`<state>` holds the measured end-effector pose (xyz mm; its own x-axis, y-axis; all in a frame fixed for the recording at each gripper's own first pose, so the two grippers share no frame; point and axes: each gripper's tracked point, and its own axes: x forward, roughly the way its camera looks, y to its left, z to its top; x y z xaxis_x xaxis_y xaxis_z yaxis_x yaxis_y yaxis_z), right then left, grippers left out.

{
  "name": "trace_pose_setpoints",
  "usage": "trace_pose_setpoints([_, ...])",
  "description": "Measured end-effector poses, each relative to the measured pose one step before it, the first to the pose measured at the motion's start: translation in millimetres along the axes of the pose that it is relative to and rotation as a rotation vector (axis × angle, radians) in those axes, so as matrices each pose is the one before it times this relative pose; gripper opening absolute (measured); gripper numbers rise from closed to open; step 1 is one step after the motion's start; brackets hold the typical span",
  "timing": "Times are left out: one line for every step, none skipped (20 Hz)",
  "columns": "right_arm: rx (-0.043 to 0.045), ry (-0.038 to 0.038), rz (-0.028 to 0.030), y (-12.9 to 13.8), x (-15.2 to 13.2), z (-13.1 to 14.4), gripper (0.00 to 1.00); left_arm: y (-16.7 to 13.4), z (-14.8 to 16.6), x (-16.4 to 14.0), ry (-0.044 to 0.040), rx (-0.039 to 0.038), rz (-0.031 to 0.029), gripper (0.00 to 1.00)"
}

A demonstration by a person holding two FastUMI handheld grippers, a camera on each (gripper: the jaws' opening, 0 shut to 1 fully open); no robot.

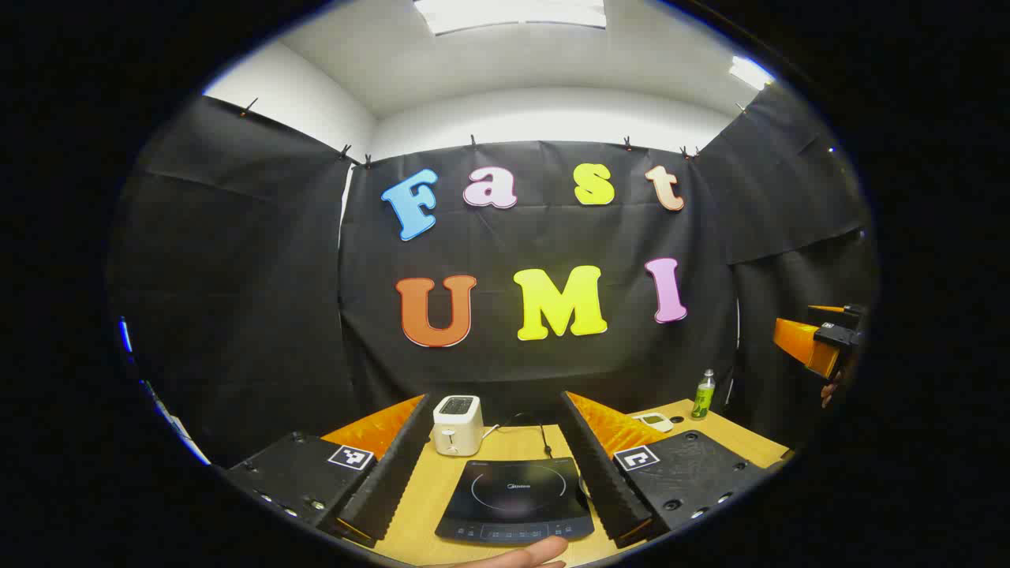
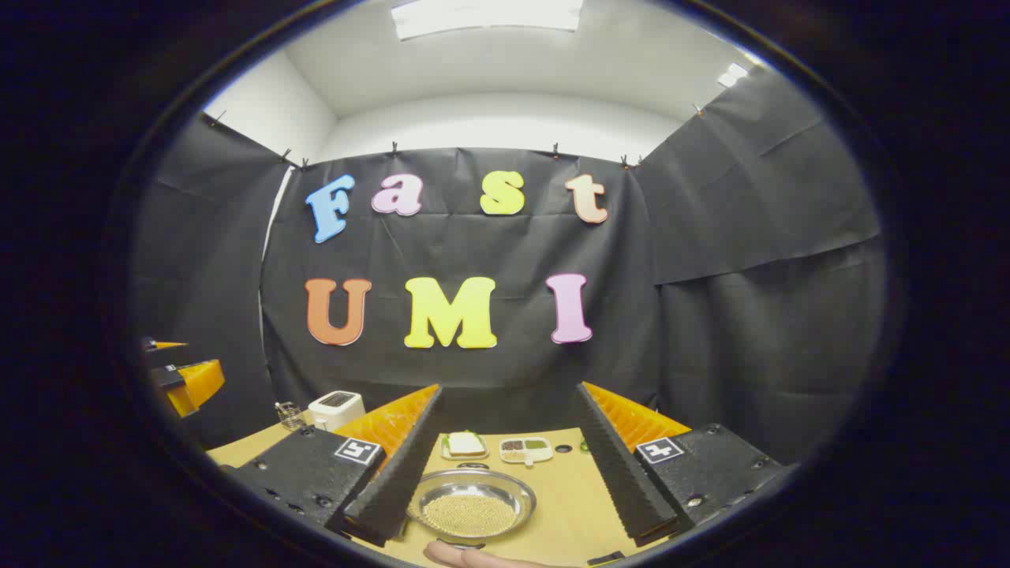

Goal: First push the handle of the pot to place it horizontally, then grasp the pot with both hands and set it on the induction cooktop.

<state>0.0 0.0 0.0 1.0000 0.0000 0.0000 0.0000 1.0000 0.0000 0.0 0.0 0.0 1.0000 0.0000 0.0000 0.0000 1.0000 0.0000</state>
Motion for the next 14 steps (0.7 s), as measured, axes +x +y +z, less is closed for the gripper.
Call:
trace_pose_setpoints([-0.00305,0.0003,-0.00839,-5.74,-0.94,-2.47,1.0,-6.38,1.42,-3.21,-0.00362,-0.00162,-0.01692,0.95])
trace_pose_setpoints([-0.00083,-0.00033,-0.00081,-3.49,-0.62,0.96,1.0,-6.6,2.87,-4.55,-0.00631,-0.00079,-0.01544,0.95])
trace_pose_setpoints([-0.00163,0.00363,-0.00394,-2.52,0.27,-1.29,1.0,-2.19,6.46,-3.63,-0.01671,0.00228,-0.00396,0.95])
trace_pose_setpoints([-0.00034,0.00554,-0.00333,-3.2,1.05,-1.53,0.99,-1.13,5.83,-4.02,-0.01812,0.01055,0.00337,0.95])
trace_pose_setpoints([0.00006,0.00165,0.00205,-0.84,0.44,-1.77,0.99,0.92,4.21,-3.42,-0.01548,0.0081,0.00949,0.96])
trace_pose_setpoints([-0.00168,0.00466,0.00192,-0.68,0.84,-0.25,0.99,0.39,0.04,-3.26,-0.00177,0.00352,0.00953,0.96])
trace_pose_setpoints([0.00144,0.00459,-0.00177,-2.01,1.24,-2.58,0.98,-1.49,0.26,-1.73,0.0033,0.00177,0.00127,0.96])
trace_pose_setpoints([0.00014,0.00676,-0.00179,-1.11,1.9,-1.13,0.98,0.02,-0.14,-0.27,0.00463,-0.00298,0.0053,0.96])
trace_pose_setpoints([-0.00003,0.00225,0.00136,-0.14,1.2,-1.35,0.98,2.51,0.76,0.09,0.00139,-0.00429,0.00754,0.96])
trace_pose_setpoints([-0.00119,0.00454,-0.00206,-1.49,1.3,-0.84,0.99,0.9,-0.66,1.66,0.0045,-0.00489,0.00068,0.96])
trace_pose_setpoints([-0.00206,0.00181,-0.00152,-0.93,1.48,-1.07,0.99,1.87,-0.94,0.38,0.00758,-0.00987,0.00462,0.96])
trace_pose_setpoints([-0.00331,0.00117,-0.0003,-0.22,2.03,0.06,0.99,2.97,-1.62,3.03,0.00697,-0.01133,0.00516,0.96])
trace_pose_setpoints([-0.00221,0.0002,-0.0002,0.36,1.24,0.18,1.0,3.64,-1.86,2.25,0.00512,-0.00594,0.0045,0.96])
trace_pose_setpoints([0.00044,0.00295,-0.00345,-1.03,1.35,-0.73,0.98,3.13,-1.36,2.98,0.00881,-0.00093,0.00653,0.96])
